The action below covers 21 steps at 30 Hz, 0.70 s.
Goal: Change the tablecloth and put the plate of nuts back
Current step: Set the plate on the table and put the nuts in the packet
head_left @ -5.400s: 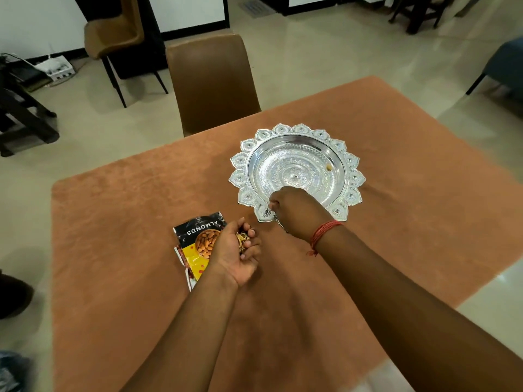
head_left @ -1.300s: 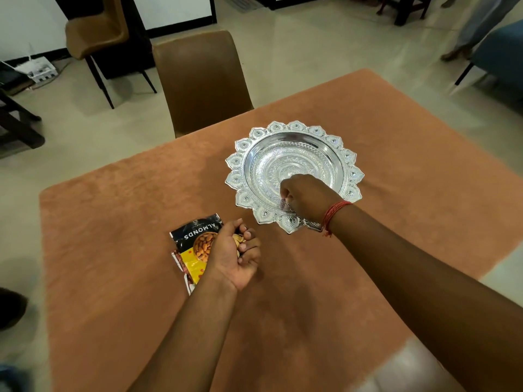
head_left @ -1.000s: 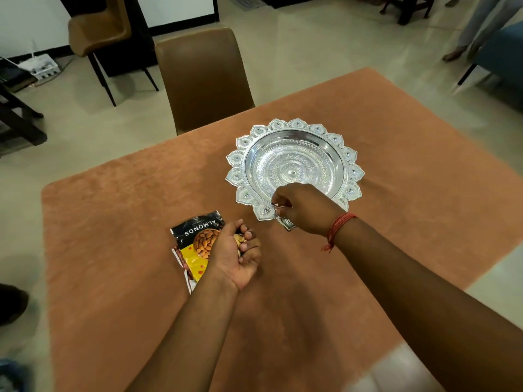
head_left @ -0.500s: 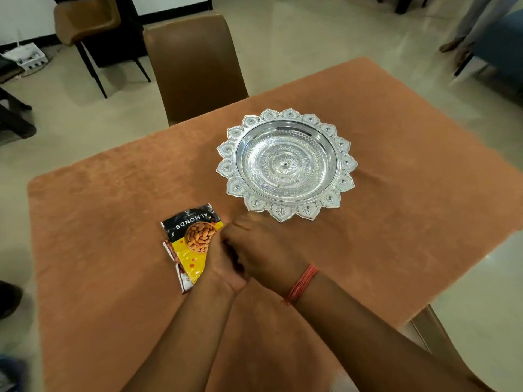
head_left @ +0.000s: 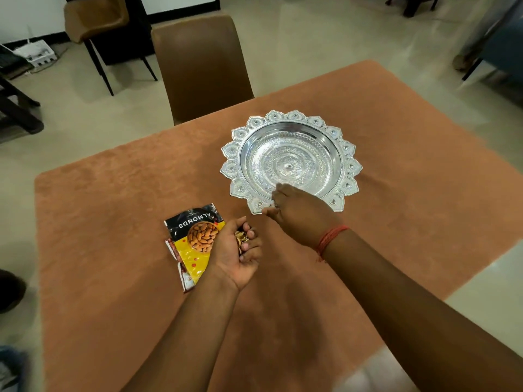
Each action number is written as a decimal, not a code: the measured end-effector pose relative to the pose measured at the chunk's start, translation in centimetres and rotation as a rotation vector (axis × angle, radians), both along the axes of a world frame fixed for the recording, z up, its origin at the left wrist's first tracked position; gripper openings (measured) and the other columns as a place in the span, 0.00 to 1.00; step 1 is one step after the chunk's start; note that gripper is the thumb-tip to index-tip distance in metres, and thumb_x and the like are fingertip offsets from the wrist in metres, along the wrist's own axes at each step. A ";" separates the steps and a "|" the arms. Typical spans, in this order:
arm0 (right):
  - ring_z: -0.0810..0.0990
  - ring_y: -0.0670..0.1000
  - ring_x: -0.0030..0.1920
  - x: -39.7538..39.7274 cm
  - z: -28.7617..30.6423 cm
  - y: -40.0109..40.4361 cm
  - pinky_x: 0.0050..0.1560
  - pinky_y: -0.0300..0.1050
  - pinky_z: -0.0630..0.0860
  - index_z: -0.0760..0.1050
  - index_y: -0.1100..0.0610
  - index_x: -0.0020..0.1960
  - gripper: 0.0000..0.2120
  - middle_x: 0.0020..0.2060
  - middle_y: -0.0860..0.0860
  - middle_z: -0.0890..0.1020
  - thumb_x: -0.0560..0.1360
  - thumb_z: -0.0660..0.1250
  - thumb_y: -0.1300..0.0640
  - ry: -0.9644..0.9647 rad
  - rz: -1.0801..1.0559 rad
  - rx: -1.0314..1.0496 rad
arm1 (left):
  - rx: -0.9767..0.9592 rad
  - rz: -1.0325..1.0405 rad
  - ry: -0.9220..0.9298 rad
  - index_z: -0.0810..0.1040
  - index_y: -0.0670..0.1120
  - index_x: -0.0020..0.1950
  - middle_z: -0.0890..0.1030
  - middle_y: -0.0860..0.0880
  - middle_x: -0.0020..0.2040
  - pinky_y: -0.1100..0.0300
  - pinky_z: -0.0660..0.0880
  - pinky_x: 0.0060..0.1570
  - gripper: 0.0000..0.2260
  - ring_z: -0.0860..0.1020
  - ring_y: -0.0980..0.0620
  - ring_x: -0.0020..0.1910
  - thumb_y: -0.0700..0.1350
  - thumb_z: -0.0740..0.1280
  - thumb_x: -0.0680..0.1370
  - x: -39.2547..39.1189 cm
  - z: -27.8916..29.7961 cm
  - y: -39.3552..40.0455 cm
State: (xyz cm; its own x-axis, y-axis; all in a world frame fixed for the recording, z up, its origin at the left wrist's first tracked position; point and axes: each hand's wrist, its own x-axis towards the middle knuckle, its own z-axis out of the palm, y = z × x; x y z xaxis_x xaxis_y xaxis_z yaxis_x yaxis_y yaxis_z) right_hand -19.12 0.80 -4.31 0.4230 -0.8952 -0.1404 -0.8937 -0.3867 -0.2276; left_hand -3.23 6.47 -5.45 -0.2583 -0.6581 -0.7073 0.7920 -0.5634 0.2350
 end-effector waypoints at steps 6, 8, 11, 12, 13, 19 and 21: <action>0.77 0.58 0.50 0.4 0.9 0.4 0.45 0.48 0.70 0.76 0.59 0.52 0.11 0.47 0.55 0.79 0.80 0.63 0.51 -0.125 -0.009 -0.061 | 0.038 0.009 -0.011 0.68 0.47 0.34 0.68 0.51 0.27 0.69 0.53 0.13 0.13 0.61 0.59 0.18 0.44 0.61 0.79 0.1 -0.3 -0.3; 0.77 0.58 0.50 0.5 1.3 0.1 0.47 0.50 0.73 0.77 0.58 0.54 0.09 0.47 0.55 0.80 0.79 0.65 0.53 -0.157 -0.029 -0.034 | 0.046 0.011 -0.018 0.68 0.46 0.34 0.68 0.51 0.27 0.69 0.53 0.13 0.13 0.60 0.59 0.18 0.44 0.61 0.79 0.0 -0.3 -0.4; 0.79 0.54 0.50 0.4 1.6 -0.4 0.49 0.47 0.75 0.78 0.57 0.61 0.13 0.49 0.55 0.81 0.76 0.69 0.60 -0.332 -0.133 0.067 | 0.053 0.011 -0.025 0.68 0.46 0.34 0.68 0.51 0.27 0.68 0.53 0.13 0.14 0.60 0.59 0.18 0.44 0.60 0.79 -0.4 -0.1 -0.5; 0.80 0.53 0.48 0.4 1.7 -0.5 0.48 0.46 0.76 0.78 0.57 0.61 0.14 0.49 0.54 0.82 0.75 0.69 0.63 -0.407 -0.176 0.109 | 0.056 0.009 -0.026 0.68 0.46 0.34 0.68 0.51 0.27 0.68 0.53 0.13 0.14 0.61 0.59 0.18 0.44 0.60 0.80 -0.5 -0.1 -0.6; 0.80 0.51 0.46 0.5 1.8 -0.6 0.47 0.44 0.78 0.79 0.57 0.60 0.15 0.48 0.54 0.82 0.74 0.69 0.67 -0.466 -0.203 0.141 | 0.057 0.006 -0.027 0.68 0.46 0.34 0.68 0.51 0.27 0.68 0.53 0.13 0.14 0.61 0.59 0.18 0.44 0.60 0.80 -0.6 0.0 -0.7; 0.80 0.51 0.43 1.0 2.8 -0.9 0.46 0.45 0.77 0.80 0.60 0.54 0.18 0.43 0.53 0.82 0.71 0.61 0.74 -0.560 -0.239 0.115 | 0.059 -0.004 -0.019 0.68 0.46 0.33 0.68 0.51 0.26 0.68 0.54 0.12 0.14 0.61 0.58 0.18 0.44 0.60 0.80 -0.8 -0.3 -0.8; 0.79 0.50 0.44 1.7 3.3 -0.2 0.48 0.45 0.77 0.80 0.59 0.54 0.17 0.44 0.52 0.82 0.71 0.62 0.73 -0.565 -0.232 0.059 | 0.055 -0.004 -0.023 0.69 0.46 0.33 0.68 0.51 0.26 0.68 0.53 0.12 0.14 0.61 0.58 0.18 0.44 0.60 0.79 -0.9 -0.3 -0.8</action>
State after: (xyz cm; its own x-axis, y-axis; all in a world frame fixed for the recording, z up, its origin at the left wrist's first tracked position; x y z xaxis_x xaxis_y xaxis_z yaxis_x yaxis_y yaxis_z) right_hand -17.38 0.62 -1.04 0.2411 -0.9705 -0.0033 -0.6881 -0.1686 -0.7058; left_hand -4.17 5.69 -5.70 -0.2438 -0.6171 -0.7482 0.7847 -0.5789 0.2218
